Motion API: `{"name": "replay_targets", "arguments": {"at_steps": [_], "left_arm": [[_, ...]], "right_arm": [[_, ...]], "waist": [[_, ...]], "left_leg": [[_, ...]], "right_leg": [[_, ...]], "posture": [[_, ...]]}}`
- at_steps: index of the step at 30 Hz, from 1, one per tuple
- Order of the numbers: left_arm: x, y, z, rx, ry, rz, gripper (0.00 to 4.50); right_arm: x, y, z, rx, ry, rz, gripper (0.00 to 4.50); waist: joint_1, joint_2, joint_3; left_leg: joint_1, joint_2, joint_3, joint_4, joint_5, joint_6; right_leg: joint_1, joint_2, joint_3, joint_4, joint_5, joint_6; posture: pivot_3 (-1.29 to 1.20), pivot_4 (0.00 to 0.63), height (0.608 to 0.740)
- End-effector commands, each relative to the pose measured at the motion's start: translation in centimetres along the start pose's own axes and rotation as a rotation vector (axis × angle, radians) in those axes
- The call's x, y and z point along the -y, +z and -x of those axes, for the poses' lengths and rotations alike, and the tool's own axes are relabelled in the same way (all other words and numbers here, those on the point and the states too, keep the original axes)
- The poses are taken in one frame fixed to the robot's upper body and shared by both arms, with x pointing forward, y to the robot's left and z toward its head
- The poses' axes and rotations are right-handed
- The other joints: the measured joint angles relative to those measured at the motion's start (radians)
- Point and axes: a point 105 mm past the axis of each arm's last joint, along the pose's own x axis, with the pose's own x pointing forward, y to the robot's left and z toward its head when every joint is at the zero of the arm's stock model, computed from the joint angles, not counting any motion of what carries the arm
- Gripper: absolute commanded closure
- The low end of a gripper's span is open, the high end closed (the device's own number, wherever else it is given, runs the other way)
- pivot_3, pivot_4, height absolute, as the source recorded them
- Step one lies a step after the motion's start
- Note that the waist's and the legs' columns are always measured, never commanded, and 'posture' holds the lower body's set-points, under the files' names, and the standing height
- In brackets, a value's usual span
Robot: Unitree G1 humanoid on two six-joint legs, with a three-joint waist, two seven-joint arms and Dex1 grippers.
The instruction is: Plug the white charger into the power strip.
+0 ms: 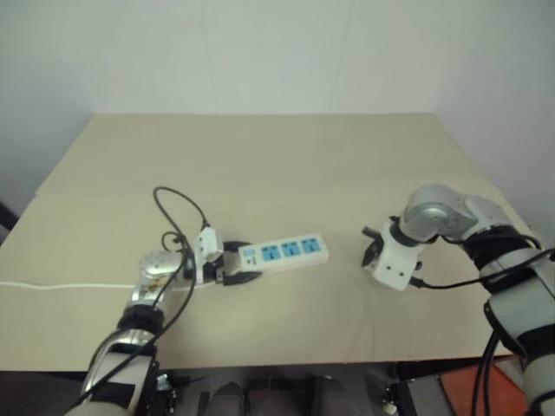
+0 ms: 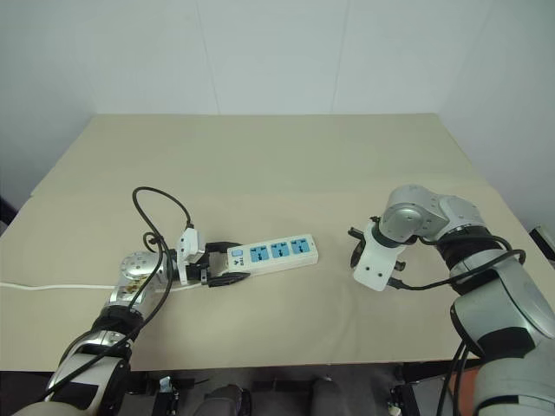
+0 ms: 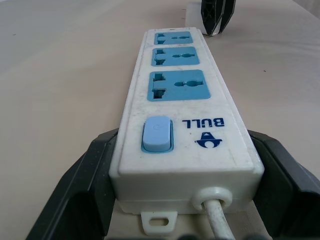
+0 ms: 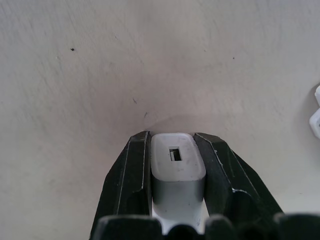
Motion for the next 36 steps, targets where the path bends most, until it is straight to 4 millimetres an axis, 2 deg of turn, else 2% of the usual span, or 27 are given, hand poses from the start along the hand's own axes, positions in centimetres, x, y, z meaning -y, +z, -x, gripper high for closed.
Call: {"name": "replay_targets", "arguments": {"at_steps": [1, 5, 9, 16, 19, 23, 26, 30, 36], "left_arm": [[-0.2, 0.6, 0.3, 0.005, -0.005, -0.029, 1.19], [0.4, 1.2, -0.1, 0.009, -0.081, -0.055, 1.19], [0.9, 1.7, -0.7, 0.018, -0.155, -0.080, 1.19], [1.0, 2.0, -1.9, 0.024, -0.218, -0.100, 1.19], [0.9, 2.0, -2.4, 0.021, -0.237, -0.104, 1.19], [0.7, 2.1, -2.8, 0.025, -0.250, -0.104, 1.19], [0.6, 2.2, -2.9, 0.028, -0.260, -0.092, 1.19], [0.5, 2.2, -3.0, 0.028, -0.261, -0.086, 1.19], [0.5, 2.1, -2.7, 0.031, -0.251, -0.081, 1.19]], "right_arm": [[0.5, -0.2, 0.6, -0.016, -0.036, 0.020, 3.39], [0.8, -0.5, 1.5, -0.016, -0.119, -0.051, 3.39], [1.2, -1.4, 3.3, -0.025, -0.290, -0.236, 3.39], [3.7, -2.4, 7.6, 0.066, -0.831, -0.668, 3.39], [5.3, -2.3, 10.1, 0.219, -1.111, -0.893, 3.39], [7.0, -0.4, 11.7, 0.484, -1.314, -1.081, 3.39], [8.2, 1.3, 11.2, 0.672, -1.364, -1.175, 3.39], [9.1, 3.2, 9.2, 0.879, -1.302, -1.237, 3.39], [10.1, 4.2, 7.1, 1.125, -1.204, -1.233, 3.39]], "waist": [[0.000, 0.000, 0.000], [0.000, 0.000, 0.000], [0.004, 0.000, 0.000], [0.009, 0.000, 0.000], [0.011, 0.000, 0.000], [0.013, 0.000, 0.000], [0.014, 0.000, 0.000], [0.016, 0.000, 0.000], [0.011, 0.000, 0.000]], "left_leg": [[0.000, 0.000, 0.000, 0.000, 0.000, 0.000], [0.000, 0.000, 0.000, 0.000, 0.000, 0.000], [-0.001, 0.000, 0.000, 0.000, 0.000, 0.000], [-0.002, 0.000, 0.000, -0.001, 0.000, 0.000], [-0.003, 0.000, 0.000, -0.001, 0.000, 0.000], [-0.004, 0.000, -0.001, 0.000, 0.000, 0.000], [-0.004, 0.000, -0.002, 0.000, 0.000, 0.000], [-0.004, 0.000, -0.002, 0.000, 0.000, 0.000], [-0.003, 0.000, -0.002, 0.000, 0.000, 0.001]], "right_leg": [[0.000, 0.000, 0.000, 0.000, 0.000, 0.000], [0.000, 0.000, 0.000, 0.000, 0.000, 0.000], [0.000, 0.000, 0.000, 0.000, 0.000, 0.000], [0.000, 0.000, -0.001, 0.001, 0.000, 0.000], [0.000, 0.000, -0.001, 0.001, 0.000, 0.000], [0.000, 0.000, -0.002, 0.001, 0.000, 0.000], [0.000, 0.000, -0.003, 0.001, 0.000, 0.000], [0.000, 0.000, -0.003, 0.001, 0.000, 0.000], [0.001, 0.000, -0.003, 0.001, 0.000, 0.000]], "posture": [[0.00, 0.150, 0.740], [0.00, 0.150, 0.740], [0.00, 0.150, 0.740], [0.00, 0.150, 0.740], [0.00, 0.150, 0.740], [0.00, 0.150, 0.740], [0.00, 0.150, 0.740], [0.00, 0.150, 0.740], [0.00, 0.150, 0.740]]}}
